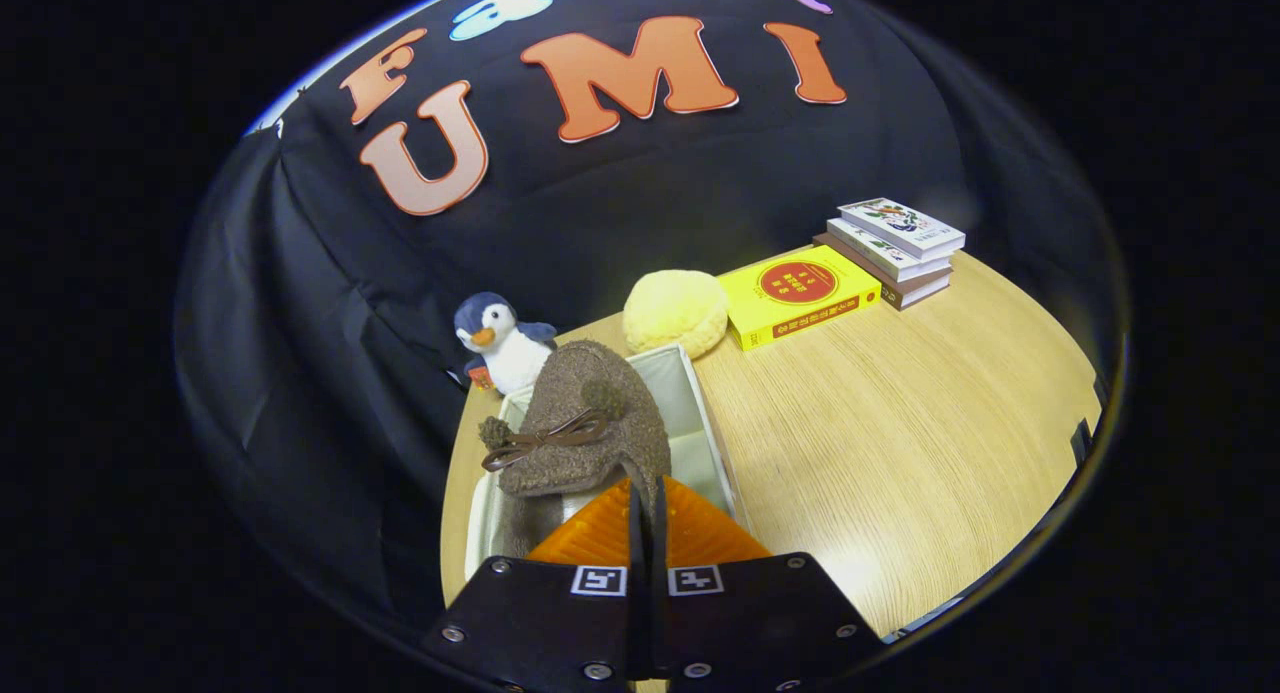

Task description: Open the storage box then place both shoes into the box .Put the left shoe in first, then the right shoe, with the right side of both shoes facing outward in a uniform manner.

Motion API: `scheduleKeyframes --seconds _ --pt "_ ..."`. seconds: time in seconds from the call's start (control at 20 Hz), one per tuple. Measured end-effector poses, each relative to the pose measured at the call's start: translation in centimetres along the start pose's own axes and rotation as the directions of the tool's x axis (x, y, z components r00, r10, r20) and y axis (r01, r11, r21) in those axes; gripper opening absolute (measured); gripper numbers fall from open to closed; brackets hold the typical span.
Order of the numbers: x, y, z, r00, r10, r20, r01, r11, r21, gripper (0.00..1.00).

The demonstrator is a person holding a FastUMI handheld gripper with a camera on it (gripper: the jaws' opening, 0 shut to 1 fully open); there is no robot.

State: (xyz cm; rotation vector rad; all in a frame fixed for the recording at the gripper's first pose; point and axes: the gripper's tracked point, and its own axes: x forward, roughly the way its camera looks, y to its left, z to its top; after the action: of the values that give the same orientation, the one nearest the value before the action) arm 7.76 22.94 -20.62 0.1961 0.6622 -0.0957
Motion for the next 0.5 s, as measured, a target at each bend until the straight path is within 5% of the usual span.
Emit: scheduleKeyframes --seconds 0.25,0.5 --pt "0.7 -1.3 -1.3 0.998 -0.043 -0.041 0.042 0.999 -0.014 0.03" --pt "-1.4 -0.3 1.7 0.999 0.031 0.008 -0.031 0.999 0.015 0.05"
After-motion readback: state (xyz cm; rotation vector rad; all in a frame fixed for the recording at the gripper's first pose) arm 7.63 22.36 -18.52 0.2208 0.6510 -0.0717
